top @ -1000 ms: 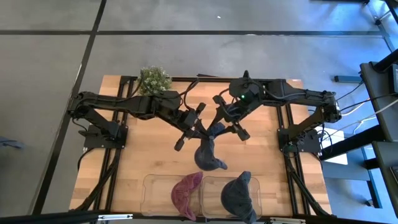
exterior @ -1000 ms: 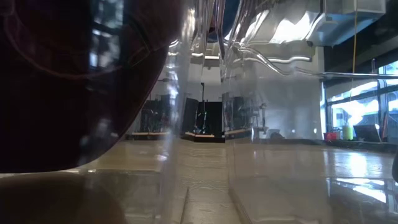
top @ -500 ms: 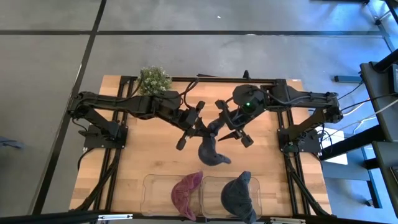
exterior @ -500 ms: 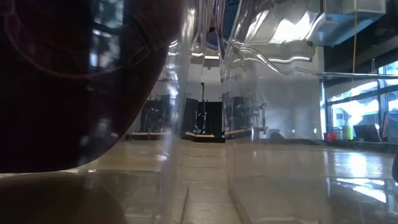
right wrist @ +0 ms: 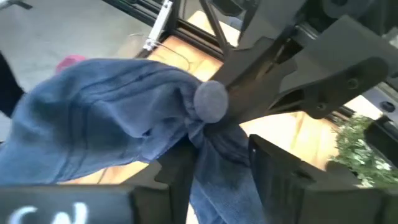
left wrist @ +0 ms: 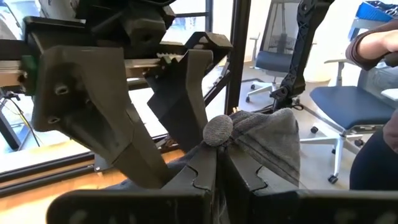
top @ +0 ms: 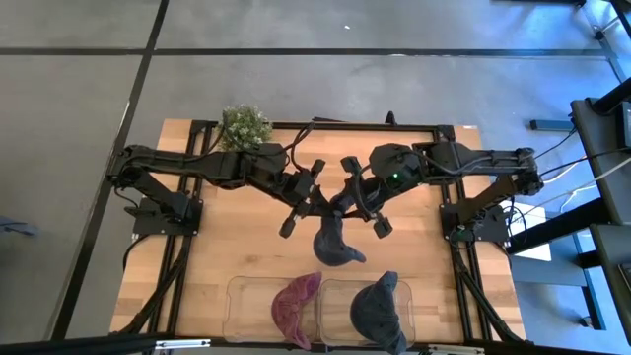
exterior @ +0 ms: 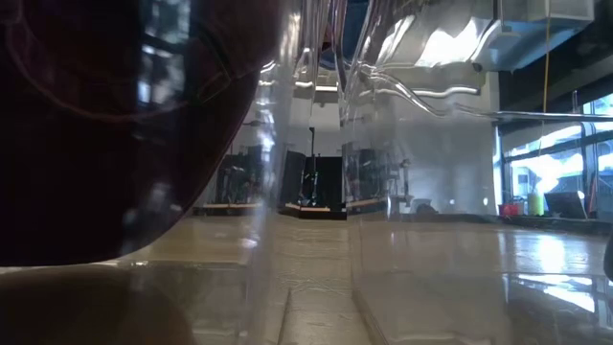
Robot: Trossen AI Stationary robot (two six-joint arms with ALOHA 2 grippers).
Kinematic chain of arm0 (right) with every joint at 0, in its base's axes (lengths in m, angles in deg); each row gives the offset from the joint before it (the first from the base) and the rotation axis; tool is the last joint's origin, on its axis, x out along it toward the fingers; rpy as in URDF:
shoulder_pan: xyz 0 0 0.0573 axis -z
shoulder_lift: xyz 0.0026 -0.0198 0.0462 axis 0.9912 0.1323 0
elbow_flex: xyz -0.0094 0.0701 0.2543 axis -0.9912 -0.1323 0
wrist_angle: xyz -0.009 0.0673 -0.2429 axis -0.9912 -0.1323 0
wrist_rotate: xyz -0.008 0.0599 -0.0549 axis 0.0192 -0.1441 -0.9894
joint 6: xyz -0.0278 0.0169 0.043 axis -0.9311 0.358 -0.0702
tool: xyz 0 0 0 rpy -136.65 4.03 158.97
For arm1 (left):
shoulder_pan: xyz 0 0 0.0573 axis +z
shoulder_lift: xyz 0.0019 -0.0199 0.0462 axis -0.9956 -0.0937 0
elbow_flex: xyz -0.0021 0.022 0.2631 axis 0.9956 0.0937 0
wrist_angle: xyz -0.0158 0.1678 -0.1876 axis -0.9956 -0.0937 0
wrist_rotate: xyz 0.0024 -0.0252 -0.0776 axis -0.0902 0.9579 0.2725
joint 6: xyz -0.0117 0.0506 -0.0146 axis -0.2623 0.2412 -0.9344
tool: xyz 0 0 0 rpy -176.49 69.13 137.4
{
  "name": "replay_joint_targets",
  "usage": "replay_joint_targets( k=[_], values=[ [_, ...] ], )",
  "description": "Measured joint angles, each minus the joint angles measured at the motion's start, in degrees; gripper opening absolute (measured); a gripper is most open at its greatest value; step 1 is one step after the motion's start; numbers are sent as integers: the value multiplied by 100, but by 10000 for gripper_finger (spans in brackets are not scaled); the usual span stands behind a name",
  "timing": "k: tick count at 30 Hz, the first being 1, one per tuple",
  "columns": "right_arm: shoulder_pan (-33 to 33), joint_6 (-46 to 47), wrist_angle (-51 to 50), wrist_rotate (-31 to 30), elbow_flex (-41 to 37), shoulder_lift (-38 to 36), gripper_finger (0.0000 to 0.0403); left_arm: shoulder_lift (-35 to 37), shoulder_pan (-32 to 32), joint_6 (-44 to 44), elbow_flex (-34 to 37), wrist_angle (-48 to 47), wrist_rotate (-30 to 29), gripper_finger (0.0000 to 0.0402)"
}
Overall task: Pick & Place hat
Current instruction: Put the black cap into the right transparent bin
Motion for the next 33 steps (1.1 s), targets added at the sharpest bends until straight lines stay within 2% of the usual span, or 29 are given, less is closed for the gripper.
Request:
replay_joint_targets(
  k=[4,7,9,15,19,25,30,33],
  values=[
    [-7,-5,0,-74,-2,7,91,0,1,2,0,0,-3,8],
    [-7,-10,-62,129,-4,7,30,2,0,2,0,0,-7,9],
    [-3,-10,-66,253,-4,7,13,2,0,2,0,4,-8,9],
    [-9,96,-152,21,-4,-10,9,2,3,4,2,-6,-58,10],
    [-9,97,-159,13,-4,-11,7,2,4,5,2,-4,-62,26],
    [-5,135,-201,-40,-4,-26,6,75,-22,24,15,-66,-305,74],
    [-40,350,-281,-41,43,-83,6,530,-55,6,3,-90,-470,128],
    [-154,360,-319,-43,218,-103,6,803,-55,58,-2,-527,-484,146]
  ],
)
